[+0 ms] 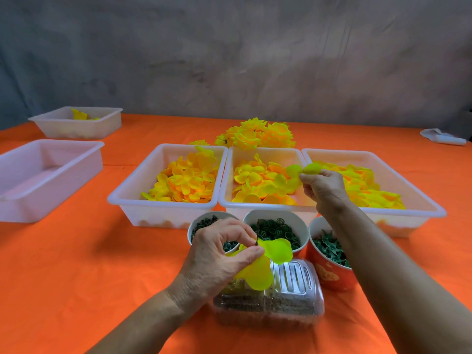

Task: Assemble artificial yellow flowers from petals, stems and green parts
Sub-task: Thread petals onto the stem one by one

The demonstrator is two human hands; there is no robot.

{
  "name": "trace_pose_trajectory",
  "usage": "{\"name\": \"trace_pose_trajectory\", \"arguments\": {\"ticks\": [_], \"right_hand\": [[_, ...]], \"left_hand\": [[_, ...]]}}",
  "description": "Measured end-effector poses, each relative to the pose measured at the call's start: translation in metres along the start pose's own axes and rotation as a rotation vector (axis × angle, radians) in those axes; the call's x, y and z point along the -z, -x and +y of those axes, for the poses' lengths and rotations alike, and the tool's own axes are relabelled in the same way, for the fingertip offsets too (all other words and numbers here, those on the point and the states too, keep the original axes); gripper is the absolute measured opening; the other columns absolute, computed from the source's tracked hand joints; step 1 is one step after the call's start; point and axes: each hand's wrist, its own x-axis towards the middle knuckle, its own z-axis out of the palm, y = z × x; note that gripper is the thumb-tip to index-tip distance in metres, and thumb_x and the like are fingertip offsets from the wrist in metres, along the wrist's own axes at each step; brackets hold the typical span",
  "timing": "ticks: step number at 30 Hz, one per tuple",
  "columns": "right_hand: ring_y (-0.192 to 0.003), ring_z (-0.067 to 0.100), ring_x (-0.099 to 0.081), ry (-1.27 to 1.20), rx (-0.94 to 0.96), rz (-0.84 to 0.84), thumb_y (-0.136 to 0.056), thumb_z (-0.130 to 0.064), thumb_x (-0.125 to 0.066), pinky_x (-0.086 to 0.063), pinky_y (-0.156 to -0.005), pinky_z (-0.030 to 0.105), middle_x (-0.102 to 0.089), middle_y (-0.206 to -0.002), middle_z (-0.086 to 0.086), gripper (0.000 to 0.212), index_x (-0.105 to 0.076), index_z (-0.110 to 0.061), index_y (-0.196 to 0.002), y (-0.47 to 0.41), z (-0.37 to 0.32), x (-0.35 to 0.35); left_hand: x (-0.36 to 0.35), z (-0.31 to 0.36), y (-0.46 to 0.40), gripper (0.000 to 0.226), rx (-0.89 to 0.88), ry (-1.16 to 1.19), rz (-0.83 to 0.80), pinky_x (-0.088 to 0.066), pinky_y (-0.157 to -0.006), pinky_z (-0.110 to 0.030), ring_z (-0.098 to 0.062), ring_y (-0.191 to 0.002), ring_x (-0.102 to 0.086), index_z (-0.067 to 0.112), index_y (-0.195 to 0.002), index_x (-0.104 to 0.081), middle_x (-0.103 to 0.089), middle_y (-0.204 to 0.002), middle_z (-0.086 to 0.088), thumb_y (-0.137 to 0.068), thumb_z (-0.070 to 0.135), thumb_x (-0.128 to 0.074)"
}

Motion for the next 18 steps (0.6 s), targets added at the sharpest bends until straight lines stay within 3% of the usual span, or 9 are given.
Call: {"name": "trace_pose_trajectory", "arguments": {"ticks": [3, 6, 9, 13, 18], "right_hand": [[-0.059, 0.014, -0.048, -0.141, -0.035, -0.003, -0.088, 0.003, -0.06, -0.044, -0.056, 0.021, -0.052, -0.069, 0.007, 0.024, -0.054, -0.013, -0.071, 0.003, -0.005, 0.0], [-0.064, 0.013, -0.051, -0.139, -0.03, -0.013, -0.091, -0.007, -0.058, -0.041, -0.063, 0.025, -0.057, -0.074, 0.003, 0.021, -0.056, -0.02, -0.075, 0.005, -0.009, -0.002], [-0.059, 0.013, -0.049, -0.105, 0.004, 0.027, -0.092, -0.01, -0.057, -0.037, -0.06, 0.026, -0.056, -0.071, 0.002, 0.021, -0.054, -0.02, -0.073, 0.008, -0.011, -0.004], [-0.054, 0.012, -0.047, -0.1, 0.024, 0.043, -0.087, -0.002, -0.062, -0.043, -0.047, 0.018, -0.057, -0.054, -0.001, 0.02, -0.057, -0.014, -0.071, 0.014, -0.012, -0.005], [-0.057, 0.012, -0.056, -0.119, -0.046, -0.092, -0.084, -0.002, -0.065, -0.047, -0.054, 0.022, -0.06, -0.066, 0.003, 0.017, -0.063, -0.015, -0.073, 0.03, -0.016, -0.007]], "left_hand": [[0.001, 0.0, 0.001, 0.019, -0.001, 0.002, 0.002, -0.045, -0.075, -0.013, -0.004, -0.077, -0.064, 0.032, -0.062, -0.062, -0.067, -0.079, 0.011, -0.068, 0.021, -0.077], [0.001, 0.001, 0.001, 0.02, -0.003, -0.006, 0.006, -0.045, -0.075, -0.013, -0.004, -0.077, -0.064, 0.033, -0.062, -0.062, -0.067, -0.079, 0.011, -0.068, 0.021, -0.077], [0.001, 0.002, 0.001, 0.02, -0.014, -0.016, 0.008, -0.045, -0.074, -0.013, -0.004, -0.076, -0.064, 0.032, -0.062, -0.062, -0.067, -0.078, 0.01, -0.068, 0.02, -0.077], [0.0, 0.003, 0.001, 0.014, 0.0, -0.019, 0.004, -0.046, -0.074, -0.015, -0.004, -0.077, -0.064, 0.025, -0.062, -0.064, -0.067, -0.077, 0.008, -0.068, 0.02, -0.076], [0.001, 0.003, 0.002, 0.012, 0.024, -0.015, 0.006, -0.047, -0.075, -0.016, -0.005, -0.077, -0.064, 0.021, -0.061, -0.066, -0.068, -0.077, 0.006, -0.067, 0.021, -0.076]]}}
